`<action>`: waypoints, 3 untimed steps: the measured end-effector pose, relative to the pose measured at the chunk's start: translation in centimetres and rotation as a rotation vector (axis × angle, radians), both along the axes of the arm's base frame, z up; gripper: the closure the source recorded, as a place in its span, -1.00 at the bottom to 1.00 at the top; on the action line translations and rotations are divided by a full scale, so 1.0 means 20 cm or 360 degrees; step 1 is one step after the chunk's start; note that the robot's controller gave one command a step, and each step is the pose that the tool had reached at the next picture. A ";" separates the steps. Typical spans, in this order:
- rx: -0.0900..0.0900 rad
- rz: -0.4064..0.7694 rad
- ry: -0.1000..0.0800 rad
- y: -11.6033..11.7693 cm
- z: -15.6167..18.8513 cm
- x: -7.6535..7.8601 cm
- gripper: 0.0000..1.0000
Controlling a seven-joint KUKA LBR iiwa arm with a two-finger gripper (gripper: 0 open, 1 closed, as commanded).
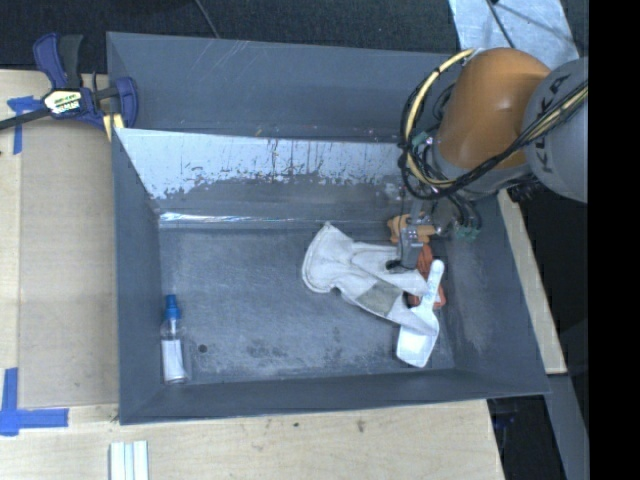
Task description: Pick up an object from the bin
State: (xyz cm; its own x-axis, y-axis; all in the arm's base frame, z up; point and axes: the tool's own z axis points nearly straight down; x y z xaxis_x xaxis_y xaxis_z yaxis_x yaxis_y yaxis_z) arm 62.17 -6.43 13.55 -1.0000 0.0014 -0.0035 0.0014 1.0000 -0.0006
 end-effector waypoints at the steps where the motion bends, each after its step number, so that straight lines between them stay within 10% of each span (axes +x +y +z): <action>1: -0.0001 0.0074 -0.0009 0.03 -0.21 -0.02 -1.00; 2: -0.0001 0.0082 0.0003 0.14 -0.32 -0.04 -1.00; 3: 0.0001 -0.0076 -0.0003 0.11 -0.31 -0.13 1.00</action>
Offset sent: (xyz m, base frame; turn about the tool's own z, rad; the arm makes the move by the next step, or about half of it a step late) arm -0.0100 0.0303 -0.0655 -0.0519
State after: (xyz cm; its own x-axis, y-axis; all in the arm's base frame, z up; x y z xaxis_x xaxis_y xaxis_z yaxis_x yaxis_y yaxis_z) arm 59.50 -4.24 7.26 -0.9988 0.0492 -0.0057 0.0492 0.9988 -0.0002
